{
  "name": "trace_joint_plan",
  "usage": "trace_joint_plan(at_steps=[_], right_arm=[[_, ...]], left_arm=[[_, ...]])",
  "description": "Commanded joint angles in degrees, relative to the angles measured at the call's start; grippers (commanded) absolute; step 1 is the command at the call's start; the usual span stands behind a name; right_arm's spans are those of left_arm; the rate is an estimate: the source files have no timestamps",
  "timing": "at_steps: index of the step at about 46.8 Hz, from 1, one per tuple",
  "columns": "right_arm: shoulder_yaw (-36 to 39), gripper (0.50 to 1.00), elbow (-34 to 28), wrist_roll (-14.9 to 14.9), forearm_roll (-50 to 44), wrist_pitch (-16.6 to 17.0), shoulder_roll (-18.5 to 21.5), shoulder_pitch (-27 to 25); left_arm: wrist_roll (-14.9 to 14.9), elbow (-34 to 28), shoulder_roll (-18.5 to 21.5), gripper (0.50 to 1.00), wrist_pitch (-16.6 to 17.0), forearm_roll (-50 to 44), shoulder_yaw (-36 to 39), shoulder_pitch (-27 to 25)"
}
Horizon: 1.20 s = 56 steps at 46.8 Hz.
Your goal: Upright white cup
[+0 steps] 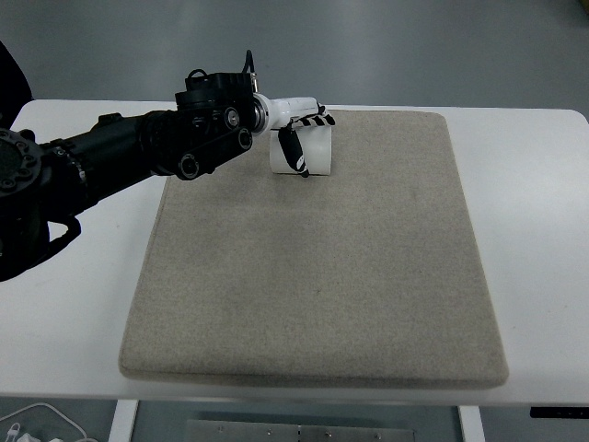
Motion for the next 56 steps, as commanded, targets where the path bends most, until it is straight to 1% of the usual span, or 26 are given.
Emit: trace_joint_plan(at_steps=[1,6,16,19,22,24,28,36,41,47,53,56], right_arm=[[0.0,0.930,0.0,0.0,0.0,0.0,0.0,0.0],[0.0,0.930,0.0,0.0,0.0,0.0,0.0,0.0],[0.0,0.930,0.0,0.0,0.0,0.0,0.0,0.0],[0.0,0.930,0.0,0.0,0.0,0.0,0.0,0.0],[0.0,0.930,0.0,0.0,0.0,0.0,0.0,0.0],[0.0,0.930,0.0,0.0,0.0,0.0,0.0,0.0],[0.0,0.930,0.0,0.0,0.0,0.0,0.0,0.0],[0.0,0.930,0.0,0.0,0.0,0.0,0.0,0.0],[0.0,0.930,0.0,0.0,0.0,0.0,0.0,0.0],[0.0,0.930,0.0,0.0,0.0,0.0,0.0,0.0],[0.0,0.928,0.0,0.0,0.0,0.0,0.0,0.0],[-0.1,0.930,0.0,0.0,0.0,0.0,0.0,0.0]], left_arm=[[0.1,-0.1,0.0,0.958,0.0,0.0,0.0,0.0],[0.0,-0.1,0.0,0.958,0.0,0.1,0.0,0.1],[0.1,0.1,0.0,0.934,0.1,2.1,-0.1,0.3],[0.1,0.1,0.0,0.898,0.1,2.5,-0.1,0.3],[0.1,0.1,0.0,0.889,0.1,2.6,-0.1,0.3],[0.0,0.1,0.0,0.866,0.1,2.6,0.0,0.4],[0.0,0.0,0.0,0.855,0.1,2.7,0.0,0.4],[0.0,0.0,0.0,0.855,0.2,3.9,-0.1,0.6],[-0.1,-0.1,0.0,0.876,0.2,5.0,-0.1,1.3],[-0.1,-0.1,0.0,0.874,0.2,5.2,-0.1,1.4],[-0.1,-0.1,0.0,0.846,0.5,5.1,-0.1,1.4],[-0.4,0.0,0.0,0.810,1.2,5.0,-0.2,1.4]])
